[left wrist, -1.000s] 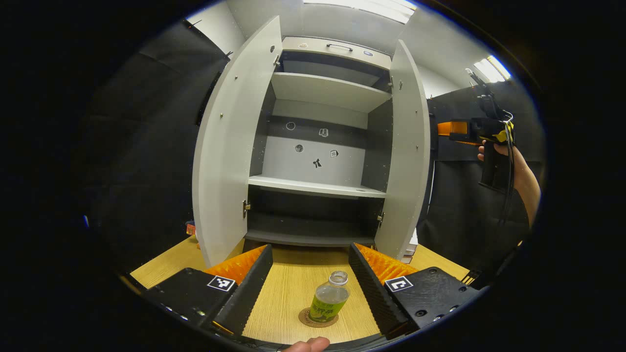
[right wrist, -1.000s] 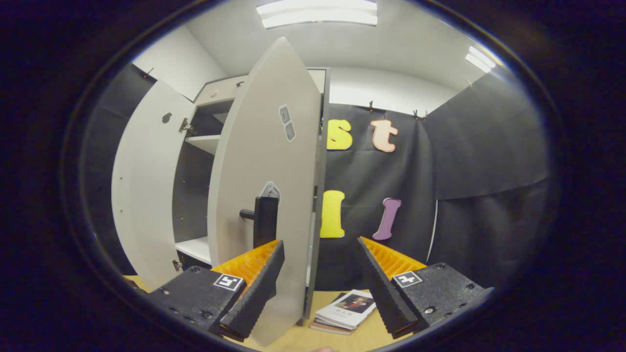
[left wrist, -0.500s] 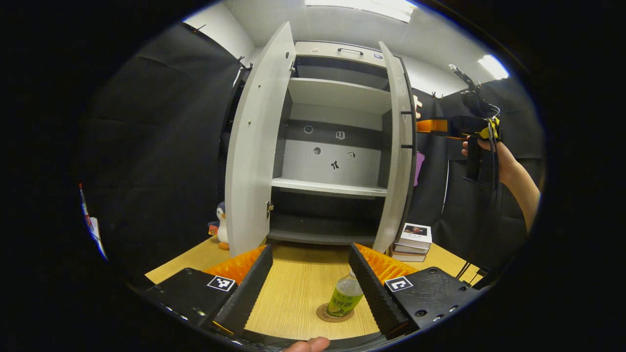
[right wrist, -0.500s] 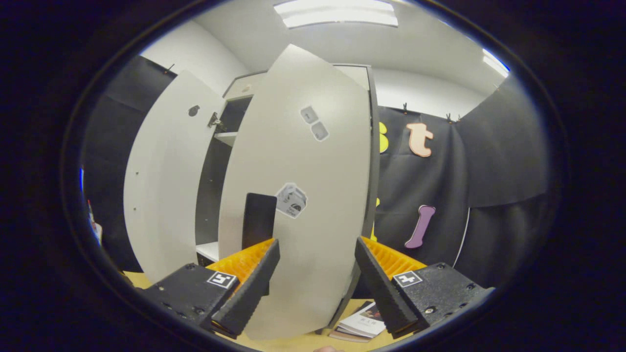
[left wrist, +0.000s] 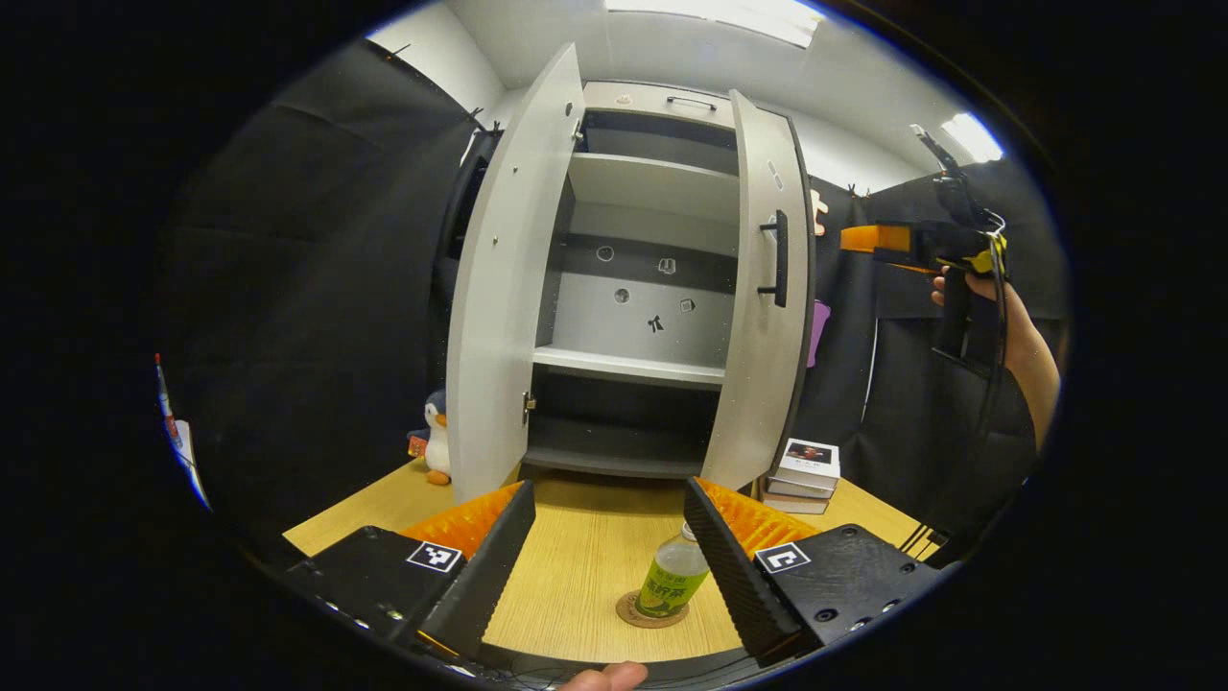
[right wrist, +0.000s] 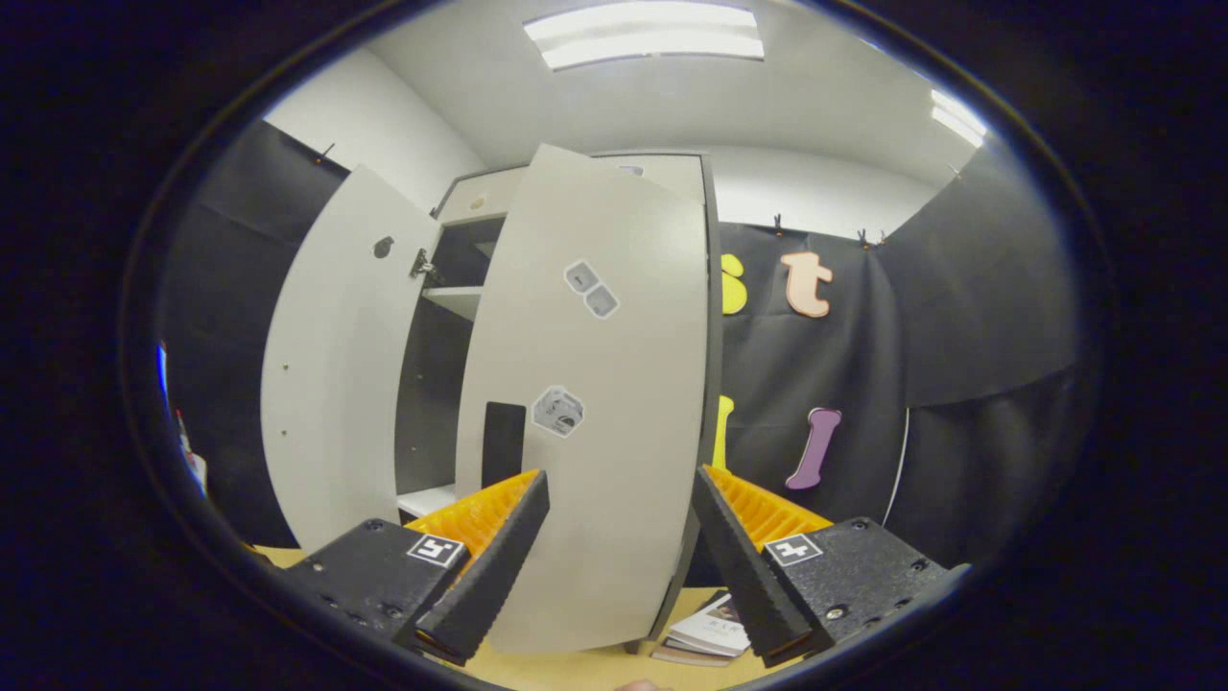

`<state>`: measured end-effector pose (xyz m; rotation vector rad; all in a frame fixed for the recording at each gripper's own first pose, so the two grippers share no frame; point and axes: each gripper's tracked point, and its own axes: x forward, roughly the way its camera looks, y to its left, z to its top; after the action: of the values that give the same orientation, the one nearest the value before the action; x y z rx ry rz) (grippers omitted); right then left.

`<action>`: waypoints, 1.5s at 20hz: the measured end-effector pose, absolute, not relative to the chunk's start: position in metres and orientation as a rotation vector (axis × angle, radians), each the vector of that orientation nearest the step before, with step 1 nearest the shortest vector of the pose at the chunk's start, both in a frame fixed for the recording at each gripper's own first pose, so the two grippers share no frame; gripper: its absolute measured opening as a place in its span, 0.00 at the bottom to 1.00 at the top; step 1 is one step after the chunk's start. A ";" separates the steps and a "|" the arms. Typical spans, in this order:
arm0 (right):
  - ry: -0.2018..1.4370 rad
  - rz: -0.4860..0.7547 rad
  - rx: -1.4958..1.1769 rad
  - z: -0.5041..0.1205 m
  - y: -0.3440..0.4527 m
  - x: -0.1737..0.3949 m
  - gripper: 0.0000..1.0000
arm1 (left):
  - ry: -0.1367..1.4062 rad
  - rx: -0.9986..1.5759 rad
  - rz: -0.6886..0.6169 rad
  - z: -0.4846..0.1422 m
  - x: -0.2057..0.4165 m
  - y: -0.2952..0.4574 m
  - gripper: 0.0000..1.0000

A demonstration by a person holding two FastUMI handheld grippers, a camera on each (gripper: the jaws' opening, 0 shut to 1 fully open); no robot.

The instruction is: Grasp the bottle in the cabinet with the left hand and place it on the coaster, then close the right door with the right hand and the left door with the left hand.

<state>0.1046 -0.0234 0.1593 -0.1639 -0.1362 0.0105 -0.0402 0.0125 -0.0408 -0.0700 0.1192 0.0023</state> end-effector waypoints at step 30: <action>0.042 -0.122 -0.003 -0.016 -0.058 -0.005 0.99 | -0.099 -0.089 0.339 0.098 0.019 0.223 0.95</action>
<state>-0.0049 -0.0576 -0.0160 -0.0032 0.0419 -0.1222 0.0190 0.2232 0.0978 -0.0892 -0.0988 0.3387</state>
